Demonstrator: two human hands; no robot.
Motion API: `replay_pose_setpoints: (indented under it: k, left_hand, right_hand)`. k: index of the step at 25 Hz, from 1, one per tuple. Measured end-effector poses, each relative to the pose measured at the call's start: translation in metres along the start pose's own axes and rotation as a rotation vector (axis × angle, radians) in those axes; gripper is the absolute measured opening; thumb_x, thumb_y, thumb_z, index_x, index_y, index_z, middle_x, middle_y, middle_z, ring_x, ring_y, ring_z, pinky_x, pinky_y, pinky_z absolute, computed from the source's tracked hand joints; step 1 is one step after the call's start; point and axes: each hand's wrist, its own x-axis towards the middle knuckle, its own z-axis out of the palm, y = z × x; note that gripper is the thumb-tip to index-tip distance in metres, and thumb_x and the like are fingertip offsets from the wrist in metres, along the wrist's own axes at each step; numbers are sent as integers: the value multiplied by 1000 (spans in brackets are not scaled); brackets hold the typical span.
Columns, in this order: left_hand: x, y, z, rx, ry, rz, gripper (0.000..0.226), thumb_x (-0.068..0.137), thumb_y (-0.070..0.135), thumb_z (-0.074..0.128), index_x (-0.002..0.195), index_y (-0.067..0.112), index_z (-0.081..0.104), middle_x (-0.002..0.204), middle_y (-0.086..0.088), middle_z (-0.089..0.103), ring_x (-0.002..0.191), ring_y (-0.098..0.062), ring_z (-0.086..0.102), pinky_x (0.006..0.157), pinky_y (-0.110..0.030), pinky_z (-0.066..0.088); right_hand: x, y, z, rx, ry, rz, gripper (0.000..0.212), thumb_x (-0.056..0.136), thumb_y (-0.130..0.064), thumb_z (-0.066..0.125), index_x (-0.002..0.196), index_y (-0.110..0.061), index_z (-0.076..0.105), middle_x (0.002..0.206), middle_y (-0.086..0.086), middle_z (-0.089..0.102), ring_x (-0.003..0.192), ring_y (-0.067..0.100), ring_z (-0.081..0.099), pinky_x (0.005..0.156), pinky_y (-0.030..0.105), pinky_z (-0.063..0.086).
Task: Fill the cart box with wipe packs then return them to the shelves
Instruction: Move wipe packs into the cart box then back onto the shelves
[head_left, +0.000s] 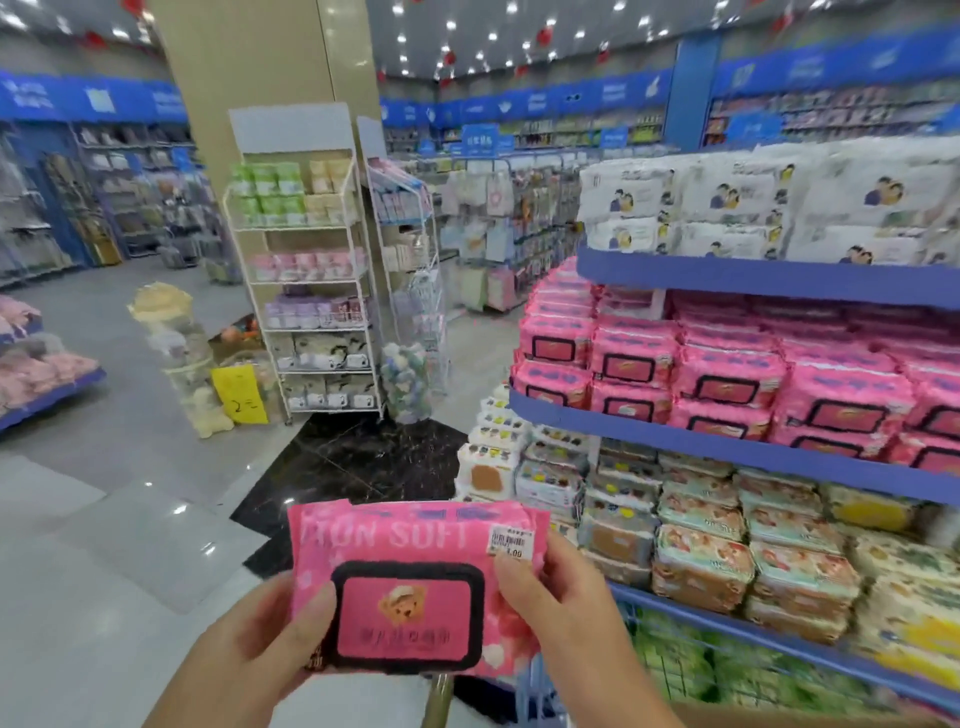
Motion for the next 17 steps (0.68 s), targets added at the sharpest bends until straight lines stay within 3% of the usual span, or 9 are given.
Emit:
replay_pose_setpoints:
  k: [3, 5, 8, 13, 17]
  left_hand:
    - [88, 14, -39, 85, -211, 117, 116, 13, 74, 91, 120, 35, 64, 109, 4, 79, 99, -17, 77, 89, -45, 56]
    - [136, 36, -46, 106, -370, 158, 108, 25, 60, 99, 124, 38, 62, 114, 7, 78, 106, -16, 74, 97, -46, 54]
    - [211, 65, -33, 70, -641, 182, 80, 59, 28, 99, 130, 27, 62, 121, -2, 76, 112, -24, 72, 98, -44, 56]
    - [382, 73, 48, 59, -727, 317, 65, 65, 30, 95, 124, 28, 65, 114, 8, 78, 108, -12, 73, 96, -35, 57]
    - [499, 80, 121, 5, -791, 418, 53, 64, 32, 91, 108, 40, 64, 100, 28, 75, 95, 5, 72, 82, -18, 58]
  right_hand:
    - [45, 14, 31, 7, 63, -54, 29, 78, -32, 74, 107, -30, 72, 71, 2, 73, 57, 10, 67, 49, 21, 51]
    - [66, 4, 39, -30, 86, -68, 34, 84, -29, 77, 117, -25, 66, 75, 2, 74, 61, 11, 69, 53, 23, 54]
    - [111, -11, 33, -133, 157, -45, 42, 84, -33, 68, 124, -26, 61, 91, 1, 76, 73, 15, 73, 59, 25, 57]
    - [234, 8, -14, -361, 483, -30, 31, 90, -38, 62, 121, -36, 61, 103, 2, 69, 76, 1, 70, 64, 18, 54]
    - [336, 36, -58, -478, 727, -7, 38, 96, -46, 57, 132, -36, 59, 116, -14, 68, 102, 3, 65, 70, 13, 49]
